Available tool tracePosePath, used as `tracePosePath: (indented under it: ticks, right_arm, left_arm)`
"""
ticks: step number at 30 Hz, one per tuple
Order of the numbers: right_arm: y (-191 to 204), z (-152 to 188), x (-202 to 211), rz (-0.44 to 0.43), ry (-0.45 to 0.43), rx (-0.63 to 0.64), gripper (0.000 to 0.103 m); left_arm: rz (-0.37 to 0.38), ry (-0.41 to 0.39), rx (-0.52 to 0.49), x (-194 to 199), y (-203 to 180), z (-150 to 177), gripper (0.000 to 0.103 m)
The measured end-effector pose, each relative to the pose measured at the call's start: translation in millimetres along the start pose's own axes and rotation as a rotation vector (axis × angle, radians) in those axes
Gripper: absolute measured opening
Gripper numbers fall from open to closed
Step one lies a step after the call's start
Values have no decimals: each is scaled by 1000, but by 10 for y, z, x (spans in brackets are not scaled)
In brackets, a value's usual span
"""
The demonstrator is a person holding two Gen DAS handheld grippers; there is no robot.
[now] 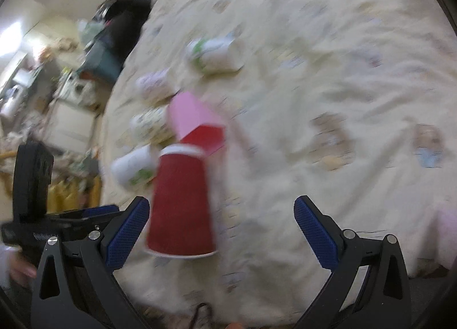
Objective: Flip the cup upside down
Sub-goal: 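Grasp the red cup with the right tool while the left tool releases it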
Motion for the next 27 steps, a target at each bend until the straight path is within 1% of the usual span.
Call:
tracePosePath:
  ticks: [2, 3, 5, 6, 7, 10, 12, 14, 16, 18, 19, 20, 23, 25, 27]
  right_arm:
    - [136, 3, -117, -32, 54, 12, 103]
    - [220, -3, -213, -42, 97, 28, 102]
    - [318, 1, -379, -58, 161, 40, 96]
    - [343, 0, -473, -57, 192, 39, 93]
    - [352, -5, -546, -51, 214, 35, 89]
    - [350, -14, -774, -40, 278, 13, 86]
    - [329, -10, -905, -22, 310, 13, 85]
    - [330, -3, -998, -4, 332, 19, 82]
    - [359, -3, -1049, -15, 342, 17, 81]
    - [358, -8, -1085, -19, 345, 13, 77]
    - [350, -1, -1097, -25, 349, 8, 74]
    - [344, 0, -1094, -31, 348, 6, 73]
    - [361, 1, -980, -59, 333, 33, 73]
    - [463, 11, -810, -85, 301, 66, 73]
    - [561, -14, -645, -100, 256, 97, 73]
  left_arm:
    - [-32, -49, 7, 60, 119, 49, 94]
    - [-37, -64, 15, 78, 175, 70, 94]
    - [-40, -88, 36, 87, 262, 105, 94]
    - [-41, -95, 45, 72, 277, 127, 94]
    - [-40, -102, 54, 59, 310, 139, 94]
    - [-37, -106, 58, 2, 337, 192, 94]
    - [-27, -98, 55, -37, 328, 229, 94]
    - [-21, -92, 43, -57, 317, 263, 94]
    - [-15, -93, 23, -69, 275, 283, 94]
    - [-8, -90, 4, -84, 226, 295, 94]
    - [2, -88, -3, -90, 200, 299, 94]
    - [15, -88, -8, -86, 174, 305, 94]
    - [102, -72, -14, -48, 53, 345, 94]
    - [167, -64, -29, -13, -62, 378, 94]
    - [215, -57, -59, 11, -186, 397, 94]
Point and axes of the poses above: each gripper's, at about its wrist camera, not at the fingertips, and x roughly against the way its jaws point, y to its left, z to its underside, the point moved 8 cm from there along -x, roughly the way its jaws point
